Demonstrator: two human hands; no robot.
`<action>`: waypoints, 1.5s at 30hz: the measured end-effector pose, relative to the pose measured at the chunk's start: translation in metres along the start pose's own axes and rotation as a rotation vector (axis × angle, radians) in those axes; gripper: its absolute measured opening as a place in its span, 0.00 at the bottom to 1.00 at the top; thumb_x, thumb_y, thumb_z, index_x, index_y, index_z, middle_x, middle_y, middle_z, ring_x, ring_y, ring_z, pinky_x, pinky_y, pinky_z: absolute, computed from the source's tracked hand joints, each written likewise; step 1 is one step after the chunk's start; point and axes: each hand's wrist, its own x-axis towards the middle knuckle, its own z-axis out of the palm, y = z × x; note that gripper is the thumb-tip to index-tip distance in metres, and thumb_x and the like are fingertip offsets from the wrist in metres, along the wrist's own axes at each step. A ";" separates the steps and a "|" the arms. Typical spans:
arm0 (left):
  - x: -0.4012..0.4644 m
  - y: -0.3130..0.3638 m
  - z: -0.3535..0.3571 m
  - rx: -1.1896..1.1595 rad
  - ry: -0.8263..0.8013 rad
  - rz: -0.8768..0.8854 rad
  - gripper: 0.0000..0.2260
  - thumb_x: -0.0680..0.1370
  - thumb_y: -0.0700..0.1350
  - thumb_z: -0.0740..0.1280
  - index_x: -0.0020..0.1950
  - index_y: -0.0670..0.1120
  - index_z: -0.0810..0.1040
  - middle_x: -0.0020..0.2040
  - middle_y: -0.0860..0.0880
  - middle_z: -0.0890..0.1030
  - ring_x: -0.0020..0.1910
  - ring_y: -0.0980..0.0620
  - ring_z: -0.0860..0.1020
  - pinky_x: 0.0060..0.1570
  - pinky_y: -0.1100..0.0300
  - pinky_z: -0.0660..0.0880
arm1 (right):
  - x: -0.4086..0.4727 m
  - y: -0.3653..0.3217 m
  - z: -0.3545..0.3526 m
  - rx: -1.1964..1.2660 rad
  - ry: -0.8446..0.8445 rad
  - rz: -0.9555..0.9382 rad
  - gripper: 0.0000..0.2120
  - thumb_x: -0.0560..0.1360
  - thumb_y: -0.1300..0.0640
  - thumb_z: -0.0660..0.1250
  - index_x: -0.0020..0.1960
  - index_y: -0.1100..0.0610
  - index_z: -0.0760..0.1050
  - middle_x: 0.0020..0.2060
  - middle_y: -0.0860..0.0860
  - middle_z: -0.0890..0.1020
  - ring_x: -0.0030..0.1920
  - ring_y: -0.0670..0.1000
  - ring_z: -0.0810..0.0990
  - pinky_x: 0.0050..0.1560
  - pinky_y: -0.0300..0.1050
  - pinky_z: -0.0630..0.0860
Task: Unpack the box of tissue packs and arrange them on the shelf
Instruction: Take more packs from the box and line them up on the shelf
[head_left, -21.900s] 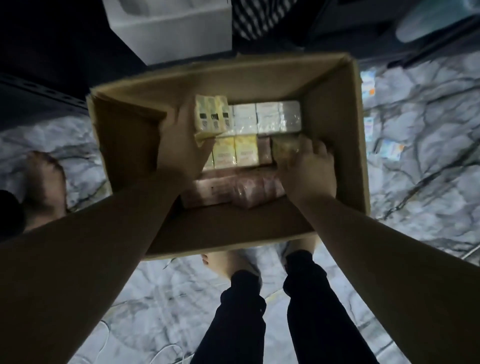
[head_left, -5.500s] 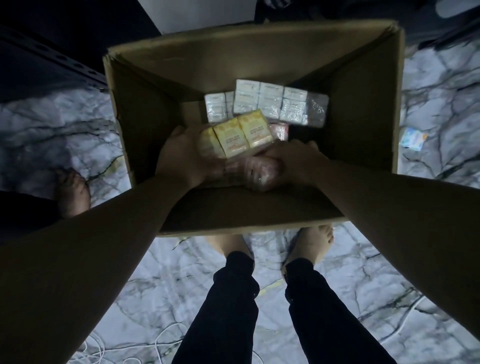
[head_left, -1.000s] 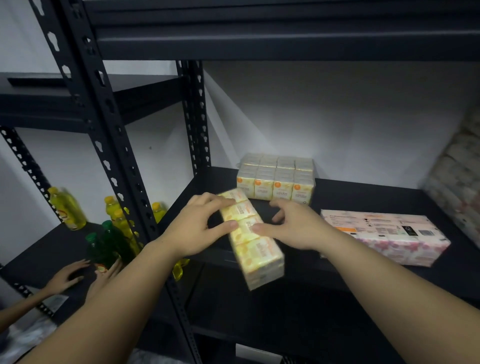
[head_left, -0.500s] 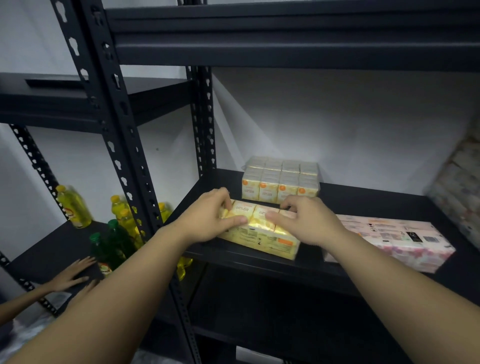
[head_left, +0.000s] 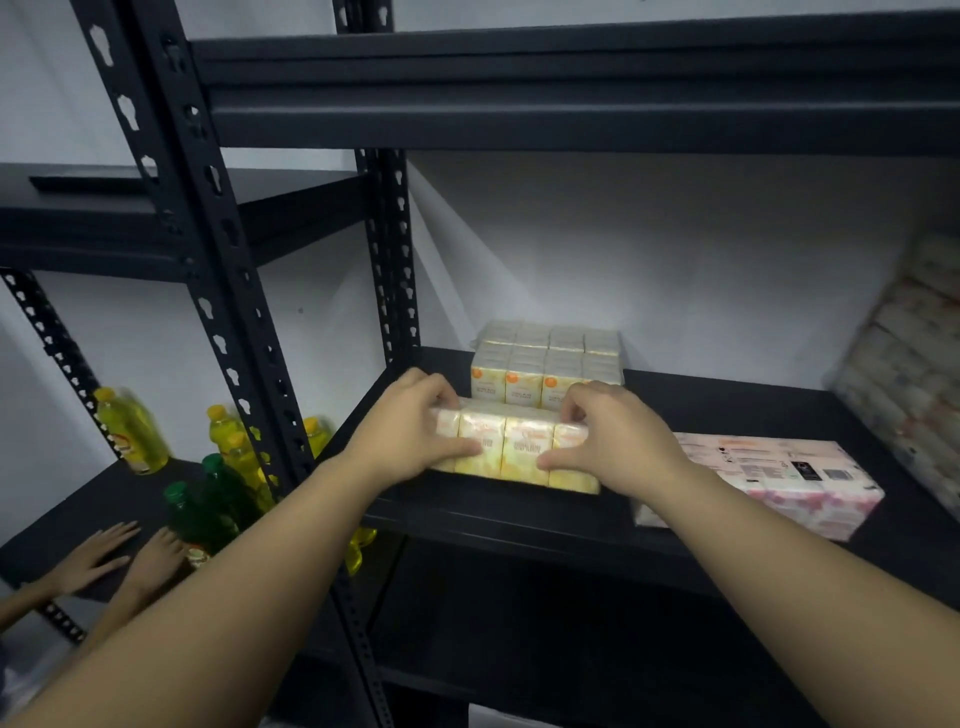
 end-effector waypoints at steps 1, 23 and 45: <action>-0.005 -0.002 0.004 0.003 0.003 0.005 0.23 0.65 0.63 0.81 0.53 0.57 0.75 0.54 0.59 0.72 0.55 0.55 0.72 0.54 0.55 0.76 | -0.001 0.001 0.002 -0.014 -0.021 -0.019 0.25 0.64 0.35 0.80 0.51 0.45 0.73 0.51 0.42 0.75 0.53 0.47 0.73 0.48 0.46 0.75; -0.021 -0.013 -0.011 0.090 -0.093 0.040 0.32 0.66 0.75 0.73 0.66 0.62 0.77 0.56 0.60 0.76 0.59 0.55 0.74 0.60 0.55 0.73 | -0.005 -0.003 0.026 -0.132 0.067 -0.087 0.25 0.73 0.33 0.72 0.64 0.45 0.76 0.62 0.44 0.76 0.65 0.51 0.70 0.64 0.53 0.67; 0.016 0.003 -0.007 0.081 -0.247 0.026 0.24 0.80 0.61 0.69 0.75 0.59 0.75 0.66 0.52 0.71 0.65 0.54 0.72 0.69 0.57 0.66 | -0.028 -0.076 0.046 0.383 0.026 0.051 0.27 0.69 0.31 0.74 0.59 0.45 0.72 0.55 0.41 0.74 0.50 0.44 0.76 0.47 0.46 0.79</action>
